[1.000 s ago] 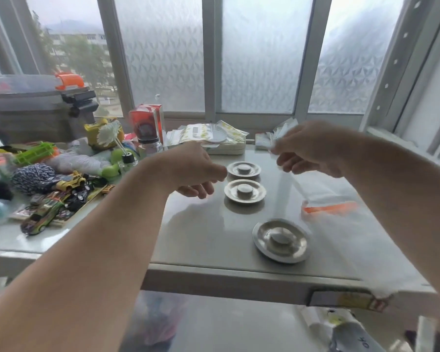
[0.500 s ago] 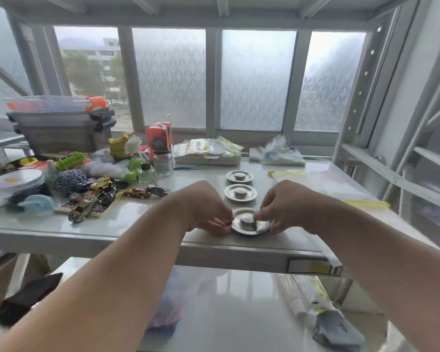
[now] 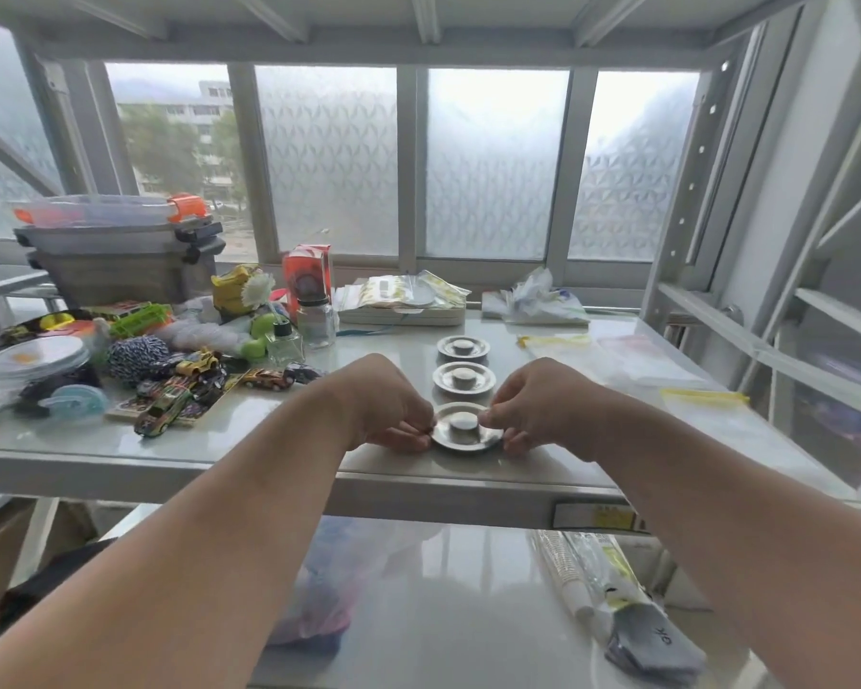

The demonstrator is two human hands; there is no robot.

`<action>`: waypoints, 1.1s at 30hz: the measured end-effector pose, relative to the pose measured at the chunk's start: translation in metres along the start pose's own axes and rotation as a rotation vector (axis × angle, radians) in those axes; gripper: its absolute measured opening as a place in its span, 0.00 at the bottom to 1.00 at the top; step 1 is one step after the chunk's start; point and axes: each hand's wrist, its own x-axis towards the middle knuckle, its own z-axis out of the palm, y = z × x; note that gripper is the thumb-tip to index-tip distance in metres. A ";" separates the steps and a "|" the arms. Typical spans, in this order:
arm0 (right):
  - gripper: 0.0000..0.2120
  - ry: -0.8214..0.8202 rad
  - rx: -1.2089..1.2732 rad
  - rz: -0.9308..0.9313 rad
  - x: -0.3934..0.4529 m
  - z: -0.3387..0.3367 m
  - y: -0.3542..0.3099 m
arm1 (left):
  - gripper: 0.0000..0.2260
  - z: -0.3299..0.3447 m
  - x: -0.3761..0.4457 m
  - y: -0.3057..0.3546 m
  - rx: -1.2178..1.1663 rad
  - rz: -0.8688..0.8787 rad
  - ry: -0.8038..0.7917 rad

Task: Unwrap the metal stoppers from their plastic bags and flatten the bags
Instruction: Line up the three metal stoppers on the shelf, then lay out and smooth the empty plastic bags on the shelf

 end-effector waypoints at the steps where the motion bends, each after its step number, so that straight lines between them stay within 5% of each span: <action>1: 0.06 0.004 0.003 0.000 -0.001 0.000 0.000 | 0.12 0.000 0.000 0.001 0.009 0.001 -0.002; 6: 0.10 -0.002 -0.014 -0.015 0.001 -0.009 0.000 | 0.12 -0.005 -0.001 0.011 0.217 -0.023 0.024; 9: 0.08 0.138 -0.150 -0.094 0.018 -0.047 0.005 | 0.15 -0.023 0.012 0.020 0.348 0.044 0.137; 12: 0.10 0.289 -0.526 -0.118 0.044 -0.088 0.017 | 0.10 -0.028 0.039 0.034 0.195 0.176 0.236; 14: 0.17 0.189 -0.763 -0.074 0.058 -0.097 0.026 | 0.08 -0.021 0.060 0.044 0.058 0.243 0.300; 19: 0.23 0.081 -0.727 0.008 0.089 -0.085 0.047 | 0.09 0.006 0.108 0.051 -0.077 0.268 0.351; 26: 0.20 0.093 -0.615 -0.036 0.103 -0.077 0.035 | 0.06 0.028 0.131 0.075 0.117 0.397 0.185; 30: 0.12 0.262 -0.489 -0.032 0.089 -0.123 0.029 | 0.07 0.051 0.127 0.099 0.498 0.536 -0.002; 33: 0.09 0.332 -0.627 0.073 0.082 -0.159 0.037 | 0.13 0.076 0.124 0.102 0.775 0.587 -0.117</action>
